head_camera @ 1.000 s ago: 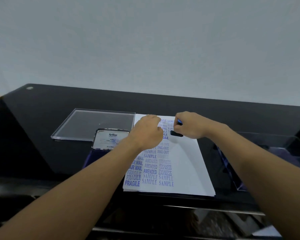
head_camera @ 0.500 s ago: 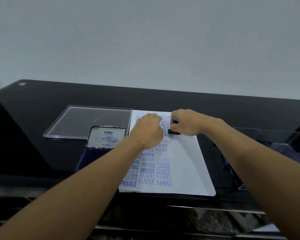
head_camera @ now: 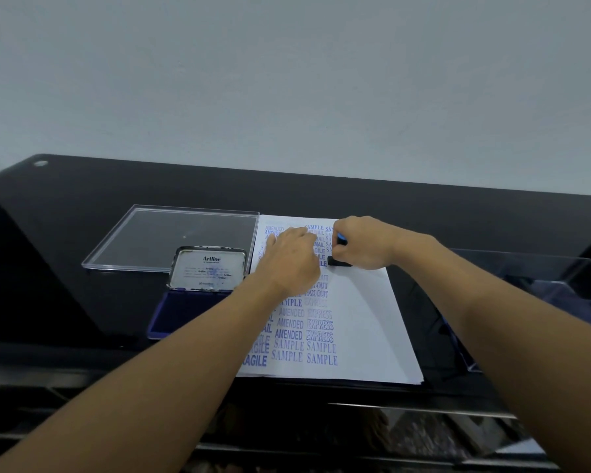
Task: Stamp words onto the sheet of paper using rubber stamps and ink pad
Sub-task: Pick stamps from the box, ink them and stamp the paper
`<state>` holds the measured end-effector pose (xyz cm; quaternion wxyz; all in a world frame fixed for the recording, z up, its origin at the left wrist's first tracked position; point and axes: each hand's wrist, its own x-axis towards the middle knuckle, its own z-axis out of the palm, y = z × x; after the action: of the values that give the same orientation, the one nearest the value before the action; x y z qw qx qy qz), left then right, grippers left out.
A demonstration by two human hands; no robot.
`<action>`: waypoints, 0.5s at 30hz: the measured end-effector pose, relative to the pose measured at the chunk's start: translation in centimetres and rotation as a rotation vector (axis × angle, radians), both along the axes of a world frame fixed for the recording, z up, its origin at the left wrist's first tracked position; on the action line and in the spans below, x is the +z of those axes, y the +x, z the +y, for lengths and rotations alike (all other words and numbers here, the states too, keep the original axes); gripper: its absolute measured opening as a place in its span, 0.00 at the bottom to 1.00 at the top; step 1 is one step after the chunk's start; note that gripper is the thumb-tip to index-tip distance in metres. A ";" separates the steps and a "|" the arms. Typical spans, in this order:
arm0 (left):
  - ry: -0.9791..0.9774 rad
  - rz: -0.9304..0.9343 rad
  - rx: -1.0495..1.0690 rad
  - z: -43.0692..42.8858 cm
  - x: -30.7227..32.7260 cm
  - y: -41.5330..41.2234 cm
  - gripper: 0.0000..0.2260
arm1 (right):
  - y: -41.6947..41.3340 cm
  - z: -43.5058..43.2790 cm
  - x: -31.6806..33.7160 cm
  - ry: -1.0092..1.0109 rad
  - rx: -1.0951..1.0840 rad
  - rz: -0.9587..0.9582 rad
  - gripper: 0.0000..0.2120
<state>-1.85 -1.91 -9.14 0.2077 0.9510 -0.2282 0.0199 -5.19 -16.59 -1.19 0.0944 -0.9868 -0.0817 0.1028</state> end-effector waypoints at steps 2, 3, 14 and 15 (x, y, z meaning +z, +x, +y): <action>0.017 -0.008 -0.002 0.0 -0.3 -0.1 0.05 | 0.2 -0.1 -0.7 -0.013 -0.030 -0.019 0.09; 0.023 -0.018 -0.004 -0.1 -0.4 -0.1 0.08 | 0.3 -0.3 -1.1 -0.003 -0.039 -0.030 0.10; 0.029 -0.078 -0.008 0.0 -1.1 -0.7 0.20 | -0.1 -0.2 -3.2 0.159 -0.125 -0.103 0.08; 0.030 -0.083 -0.008 0.0 -1.0 -0.8 0.20 | -0.2 -0.1 -3.3 0.180 -0.134 -0.109 0.08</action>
<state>-2.64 -1.90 -10.18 0.1839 0.9515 -0.2405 0.0549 -5.37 -16.73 -4.47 0.1846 -0.9817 -0.0297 0.0349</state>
